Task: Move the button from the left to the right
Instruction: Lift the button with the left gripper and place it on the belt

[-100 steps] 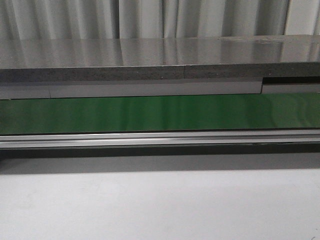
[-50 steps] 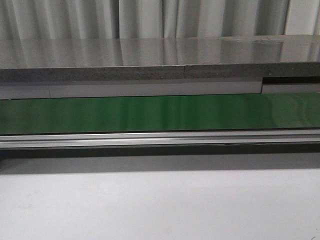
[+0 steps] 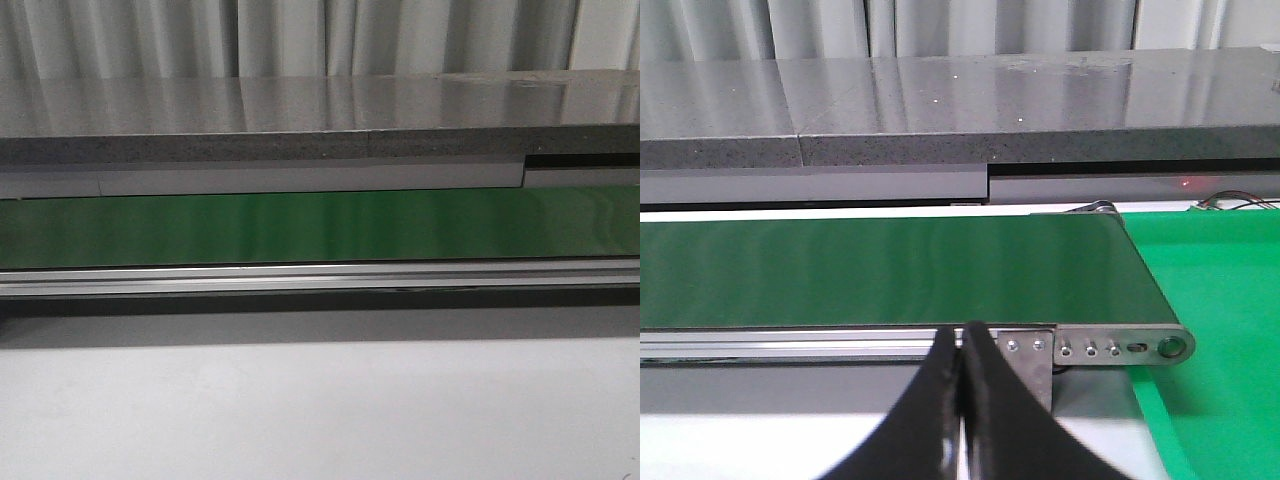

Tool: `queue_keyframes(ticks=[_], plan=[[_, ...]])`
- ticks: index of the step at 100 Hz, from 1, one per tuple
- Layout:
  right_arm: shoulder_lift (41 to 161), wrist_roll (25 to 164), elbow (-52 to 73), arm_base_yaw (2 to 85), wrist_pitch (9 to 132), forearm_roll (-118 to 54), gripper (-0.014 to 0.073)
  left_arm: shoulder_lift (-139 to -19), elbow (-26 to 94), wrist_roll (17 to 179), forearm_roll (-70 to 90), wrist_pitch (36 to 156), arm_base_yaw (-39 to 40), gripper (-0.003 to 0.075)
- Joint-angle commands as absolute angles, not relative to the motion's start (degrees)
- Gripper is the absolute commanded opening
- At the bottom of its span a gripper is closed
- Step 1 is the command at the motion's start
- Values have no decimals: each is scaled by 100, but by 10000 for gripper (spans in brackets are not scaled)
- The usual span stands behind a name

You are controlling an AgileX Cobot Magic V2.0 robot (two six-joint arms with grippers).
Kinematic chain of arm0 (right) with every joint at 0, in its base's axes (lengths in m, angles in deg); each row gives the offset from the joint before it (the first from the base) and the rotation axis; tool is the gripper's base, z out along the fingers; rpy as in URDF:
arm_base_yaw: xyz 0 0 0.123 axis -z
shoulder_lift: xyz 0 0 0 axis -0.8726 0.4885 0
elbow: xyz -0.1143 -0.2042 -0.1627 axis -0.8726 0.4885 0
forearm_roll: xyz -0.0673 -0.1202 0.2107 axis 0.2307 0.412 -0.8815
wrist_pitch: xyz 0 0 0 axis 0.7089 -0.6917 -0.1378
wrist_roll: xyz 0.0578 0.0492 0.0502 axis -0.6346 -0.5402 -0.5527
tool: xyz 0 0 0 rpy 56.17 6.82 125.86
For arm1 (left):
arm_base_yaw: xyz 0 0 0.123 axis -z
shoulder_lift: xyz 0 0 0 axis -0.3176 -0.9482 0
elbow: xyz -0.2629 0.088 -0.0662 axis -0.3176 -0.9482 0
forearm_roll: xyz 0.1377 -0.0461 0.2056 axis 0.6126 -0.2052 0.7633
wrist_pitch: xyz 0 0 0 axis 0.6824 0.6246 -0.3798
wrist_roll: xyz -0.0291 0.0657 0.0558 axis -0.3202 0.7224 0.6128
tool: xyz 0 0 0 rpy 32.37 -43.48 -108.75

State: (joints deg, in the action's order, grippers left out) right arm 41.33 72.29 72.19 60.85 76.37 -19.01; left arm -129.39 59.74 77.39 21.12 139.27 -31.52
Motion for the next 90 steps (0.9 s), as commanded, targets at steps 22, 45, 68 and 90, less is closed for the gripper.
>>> queue_keyframes(ticks=[22, 45, 68, 90], plan=[[4150, 7269, 7127, 6093, 8111, -1868, -67, -12662, 6115, 7680, 2012, 13827, -3124, 272], [4150, 7269, 7127, 6093, 8111, -1868, -67, -12662, 6115, 7680, 2012, 13846, -3124, 438], [4150, 7269, 7127, 6093, 8111, -1868, -67, -12501, 6115, 7680, 1906, 13906, -3124, 442], [4150, 7269, 7127, 6093, 8111, -1868, -67, -11875, 6112, 7690, 1885, 13782, -2906, 442]])
